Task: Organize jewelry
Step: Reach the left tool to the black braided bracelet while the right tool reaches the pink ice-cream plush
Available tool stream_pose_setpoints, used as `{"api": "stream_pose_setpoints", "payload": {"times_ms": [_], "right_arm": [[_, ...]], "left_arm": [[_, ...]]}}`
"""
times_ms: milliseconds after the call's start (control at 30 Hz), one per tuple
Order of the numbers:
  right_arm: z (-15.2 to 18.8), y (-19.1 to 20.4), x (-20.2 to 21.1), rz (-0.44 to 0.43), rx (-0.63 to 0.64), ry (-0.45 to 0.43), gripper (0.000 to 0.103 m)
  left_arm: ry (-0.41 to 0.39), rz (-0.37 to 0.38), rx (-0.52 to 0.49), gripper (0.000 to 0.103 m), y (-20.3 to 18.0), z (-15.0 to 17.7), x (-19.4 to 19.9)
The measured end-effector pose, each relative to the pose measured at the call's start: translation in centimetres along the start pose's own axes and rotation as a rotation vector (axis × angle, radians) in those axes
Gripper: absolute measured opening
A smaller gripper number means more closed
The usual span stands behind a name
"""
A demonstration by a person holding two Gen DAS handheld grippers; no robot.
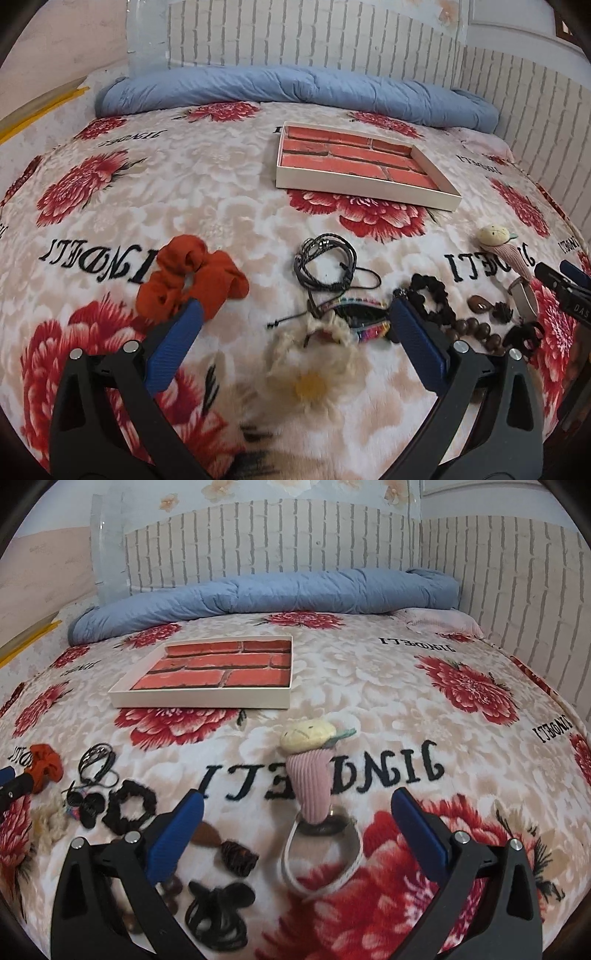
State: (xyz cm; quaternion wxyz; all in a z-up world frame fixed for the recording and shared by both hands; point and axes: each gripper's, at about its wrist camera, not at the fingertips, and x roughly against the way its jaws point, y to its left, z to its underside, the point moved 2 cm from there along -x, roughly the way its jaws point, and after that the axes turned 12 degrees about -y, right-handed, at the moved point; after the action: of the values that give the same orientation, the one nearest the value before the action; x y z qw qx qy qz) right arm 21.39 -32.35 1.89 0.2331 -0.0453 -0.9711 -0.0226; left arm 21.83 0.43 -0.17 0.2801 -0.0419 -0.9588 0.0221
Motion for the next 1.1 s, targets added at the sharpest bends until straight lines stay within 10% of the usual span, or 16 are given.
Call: {"api": "stream_pose_setpoints", "payload": {"times_ms": [700, 1100], "right_arm": [[-2.7, 0.3, -10.2, 0.019, 0.05, 0.196, 0.099], [-2.8, -0.7, -12.7, 0.028, 0.014, 0.231, 0.085]], "left_arm": [[0.171, -0.018, -0.069, 0.097, -1.6, -2.2, -9.4], [0.247, 0.053, -0.04, 0.066, -2.6, -1.1, -12.9]]}}
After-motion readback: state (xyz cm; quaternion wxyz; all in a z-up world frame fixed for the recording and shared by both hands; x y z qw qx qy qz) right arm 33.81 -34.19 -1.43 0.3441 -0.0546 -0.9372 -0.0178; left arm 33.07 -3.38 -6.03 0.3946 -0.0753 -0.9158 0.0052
